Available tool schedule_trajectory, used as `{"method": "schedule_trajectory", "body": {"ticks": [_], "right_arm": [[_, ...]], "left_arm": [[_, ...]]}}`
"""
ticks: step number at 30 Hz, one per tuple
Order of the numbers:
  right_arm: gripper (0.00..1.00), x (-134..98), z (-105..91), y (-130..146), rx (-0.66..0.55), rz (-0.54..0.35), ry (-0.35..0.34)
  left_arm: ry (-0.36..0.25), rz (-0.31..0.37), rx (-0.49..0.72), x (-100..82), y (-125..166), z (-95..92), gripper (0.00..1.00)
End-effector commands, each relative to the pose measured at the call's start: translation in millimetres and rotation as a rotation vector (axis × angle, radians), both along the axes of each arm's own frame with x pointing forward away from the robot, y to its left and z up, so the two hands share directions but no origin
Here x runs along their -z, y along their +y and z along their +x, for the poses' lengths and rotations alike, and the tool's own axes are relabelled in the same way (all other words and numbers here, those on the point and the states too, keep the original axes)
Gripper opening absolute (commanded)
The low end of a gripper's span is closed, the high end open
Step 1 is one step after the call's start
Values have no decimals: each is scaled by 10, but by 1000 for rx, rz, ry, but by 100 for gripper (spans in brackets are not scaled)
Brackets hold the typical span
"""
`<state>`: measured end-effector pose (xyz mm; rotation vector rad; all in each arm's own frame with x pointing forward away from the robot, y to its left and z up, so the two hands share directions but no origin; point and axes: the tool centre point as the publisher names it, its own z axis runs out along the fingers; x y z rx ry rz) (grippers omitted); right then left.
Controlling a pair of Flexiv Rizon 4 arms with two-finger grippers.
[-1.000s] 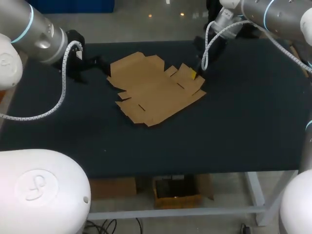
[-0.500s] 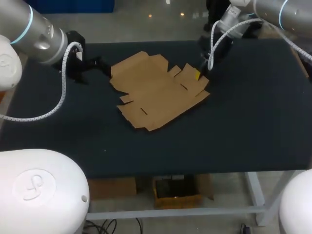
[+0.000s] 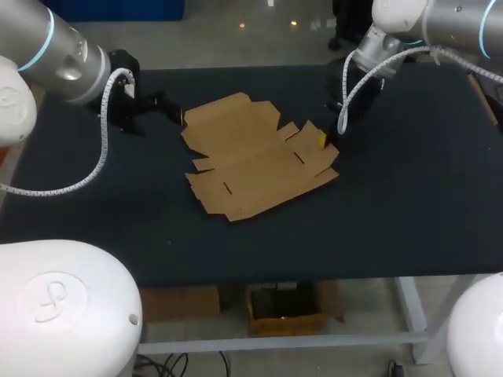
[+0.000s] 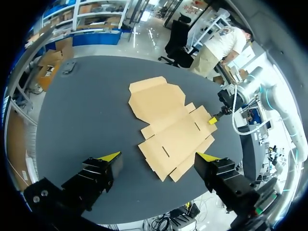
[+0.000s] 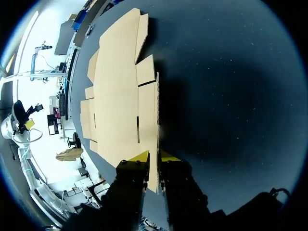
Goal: Assemble the packaging by folding the flat box into shape, placing the metal phone stand inside, and closing the box properly
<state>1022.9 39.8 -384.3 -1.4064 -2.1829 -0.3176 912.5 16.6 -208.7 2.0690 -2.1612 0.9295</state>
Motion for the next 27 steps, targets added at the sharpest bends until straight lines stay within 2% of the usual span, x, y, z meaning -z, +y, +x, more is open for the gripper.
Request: {"method": "schedule_trajectory", "body": {"ticks": [1, 6, 10, 11, 15, 20, 21, 23, 27], "right_arm": [[35, -14, -173, -60, 190, 31, -232], [49, -23, -254, -140, 212, 31, -231], [95, -79, -225, -194, 181, 37, -228], [100, -103, -206, -206, 167, 32, -223], [100, -190, -100, -251, 128, 28, -211], [99, -241, 139, -222, 29, 36, -191], [92, -245, 183, -209, 19, 30, -189], [85, -235, 257, -164, -24, 34, -170], [81, -176, 403, -76, -73, 35, -134]], "left_arm": [[2, 2, 3, 6, -14, 10, 100], [4, -1, 8, 20, -29, 19, 100], [4, -1, 11, 23, -42, 20, 100], [4, -1, 11, 23, -46, 20, 100], [3, -1, 11, 22, -59, 16, 100], [6, 1, 11, 23, -87, 20, 100], [6, 2, 11, 21, -89, 20, 100], [5, 4, 9, 17, -91, 20, 100], [7, 8, 2, 14, -91, 20, 100]]}}
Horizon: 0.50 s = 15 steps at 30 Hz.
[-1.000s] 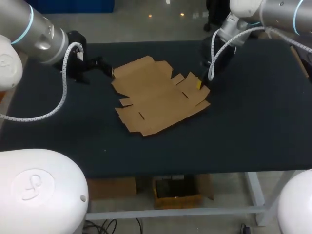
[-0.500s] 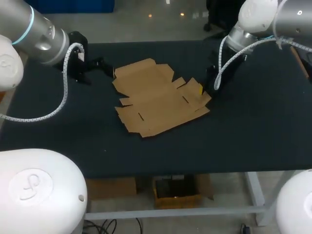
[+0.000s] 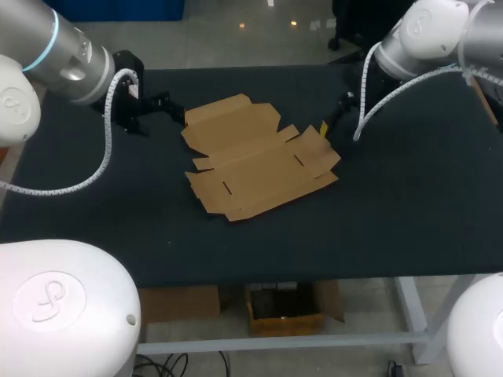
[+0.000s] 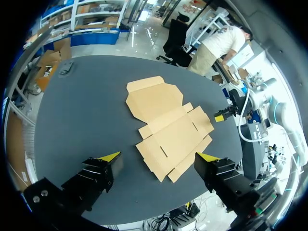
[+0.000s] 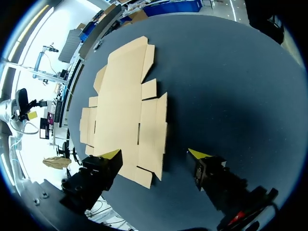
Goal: Assemble the packaging by folding the flat box into shape, placing the metal phone stand inside, and closing the box properly
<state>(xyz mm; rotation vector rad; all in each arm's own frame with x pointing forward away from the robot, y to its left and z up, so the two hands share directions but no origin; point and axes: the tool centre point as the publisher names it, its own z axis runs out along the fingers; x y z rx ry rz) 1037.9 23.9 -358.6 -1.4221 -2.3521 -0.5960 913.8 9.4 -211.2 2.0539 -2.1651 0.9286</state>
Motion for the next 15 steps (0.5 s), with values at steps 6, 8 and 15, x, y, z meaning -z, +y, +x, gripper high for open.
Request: {"method": "schedule_trajectory", "body": {"ticks": [6, 8, 15], "right_arm": [[75, 177, 322, 219, -154, -53, 185], [70, 221, 333, 242, -159, -60, 197], [49, 334, 378, 311, -180, -68, 237]], "left_arm": [[8, 13, -17, -7, -8, 11, 100], [9, 14, -20, -4, -2, 11, 100], [12, 14, -30, 5, 28, 3, 100]]}}
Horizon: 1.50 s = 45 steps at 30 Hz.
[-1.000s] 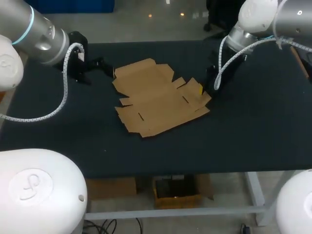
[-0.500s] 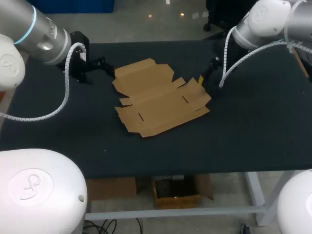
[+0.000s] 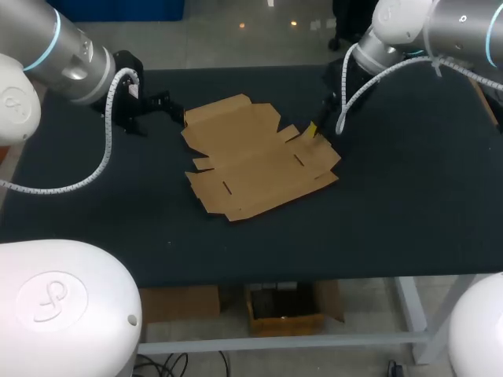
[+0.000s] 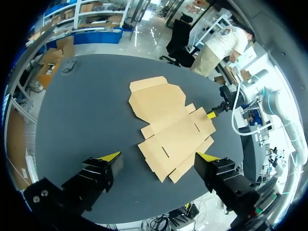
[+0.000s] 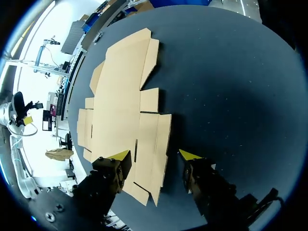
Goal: Assemble the packaging by folding the flat box into shape, placing the metal phone stand inside, and closing the box properly
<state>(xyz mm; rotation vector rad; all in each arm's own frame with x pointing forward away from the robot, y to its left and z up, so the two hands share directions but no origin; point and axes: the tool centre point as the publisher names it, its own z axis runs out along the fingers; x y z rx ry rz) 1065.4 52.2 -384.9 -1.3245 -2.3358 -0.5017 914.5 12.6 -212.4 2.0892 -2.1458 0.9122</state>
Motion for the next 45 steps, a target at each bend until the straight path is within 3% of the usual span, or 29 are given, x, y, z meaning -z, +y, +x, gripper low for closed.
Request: {"method": "schedule_trajectory", "body": {"ticks": [1, 5, 9, 18, 27, 42, 43, 45], "right_arm": [[48, 94, 124, 38, -107, -64, 160], [40, 131, 156, 70, -112, -68, 169], [0, 135, 127, 80, -97, -64, 168], [0, 93, -99, -32, 3, -10, 111], [0, 61, -350, -168, 124, 39, 45], [0, 6, -625, -201, 299, 82, -38], [4, -5, -646, -209, 318, 85, -43], [20, -28, -694, -216, 338, 90, -54]], "left_arm": [[2, 6, -6, -7, -1, -8, 100], [2, 5, -11, -2, 6, -20, 100], [17, 5, -21, 3, 23, -31, 100], [122, 43, -45, -21, 39, -80, 100], [244, -1, -23, 107, 60, -68, 100], [281, -25, 9, 188, 95, -99, 100], [282, -26, 9, 192, 98, -99, 100], [284, -28, 10, 199, 103, -98, 100]]}}
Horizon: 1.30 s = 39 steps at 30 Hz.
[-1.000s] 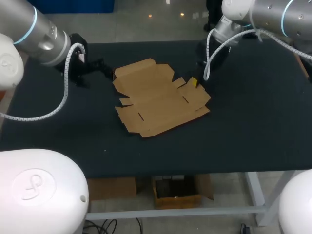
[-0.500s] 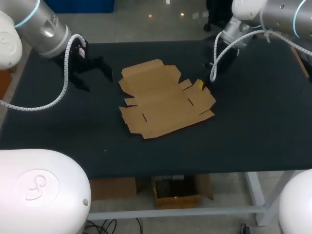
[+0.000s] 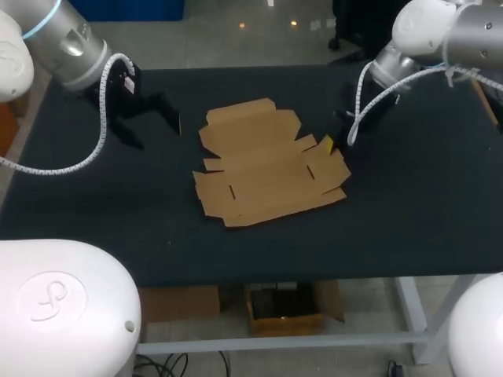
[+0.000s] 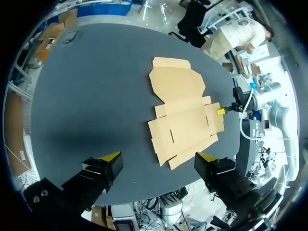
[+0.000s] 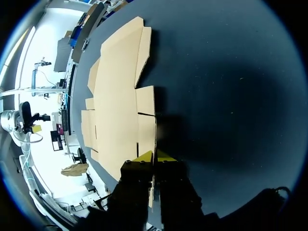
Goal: Assemble the packaging by folding the flat box into shape, placing the metal phone stand inside, and closing the box properly
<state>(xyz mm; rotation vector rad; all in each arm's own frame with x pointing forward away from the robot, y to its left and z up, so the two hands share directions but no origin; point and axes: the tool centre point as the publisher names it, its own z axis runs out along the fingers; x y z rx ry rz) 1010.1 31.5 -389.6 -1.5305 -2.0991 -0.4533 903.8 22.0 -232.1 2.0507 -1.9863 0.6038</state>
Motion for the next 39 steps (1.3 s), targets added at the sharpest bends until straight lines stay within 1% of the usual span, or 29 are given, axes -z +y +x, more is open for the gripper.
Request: {"method": "schedule_trajectory", "body": {"ticks": [1, 2, 3, 4, 5, 6, 9, 11, 29, 31, 32, 34, 35, 36, 39], "right_arm": [[26, -86, -167, -9, 170, 52, -207], [36, -95, -187, -12, 179, 54, -205], [42, -105, -212, -16, 188, 57, -208], [43, -112, -227, -17, 191, 57, -209], [70, -124, -251, -18, 192, 56, -210], [100, -129, -263, -19, 196, 54, -205], [100, -149, -307, -71, 201, 56, -198], [100, -169, -314, -149, 194, 51, -170], [100, -169, -314, -149, 194, 51, -170], [100, -199, -268, -113, 181, 64, -160], [100, -205, -255, -109, 181, 63, -161], [100, -208, -221, -123, 163, 78, -138], [100, -206, -204, -132, 170, 76, -134], [100, -202, -178, -147, 170, 76, -115], [100, -193, -136, -184, 168, 72, -89]], "left_arm": [[7, 0, 3, 6, 9, 10, 100], [8, -1, 3, 11, 11, 11, 100], [9, -1, 4, 16, 12, 13, 100], [9, -1, 4, 19, 13, 13, 100], [10, 0, 5, 28, 12, 15, 100], [11, 6, 8, 34, 12, 18, 100], [2, 40, 12, 45, 17, 28, 100], [2, 40, 12, 45, 17, 28, 100], [2, 40, 12, 45, 17, 28, 100], [8, 27, 33, 45, -41, 25, 100], [18, 25, 18, 47, -58, 22, 100], [30, 18, 25, 47, -70, 15, 100], [38, 12, 16, 49, -75, 6, 100], [43, 0, 34, 48, -76, -9, 100], [67, -4, 30, 59, -74, -35, 100]]}}
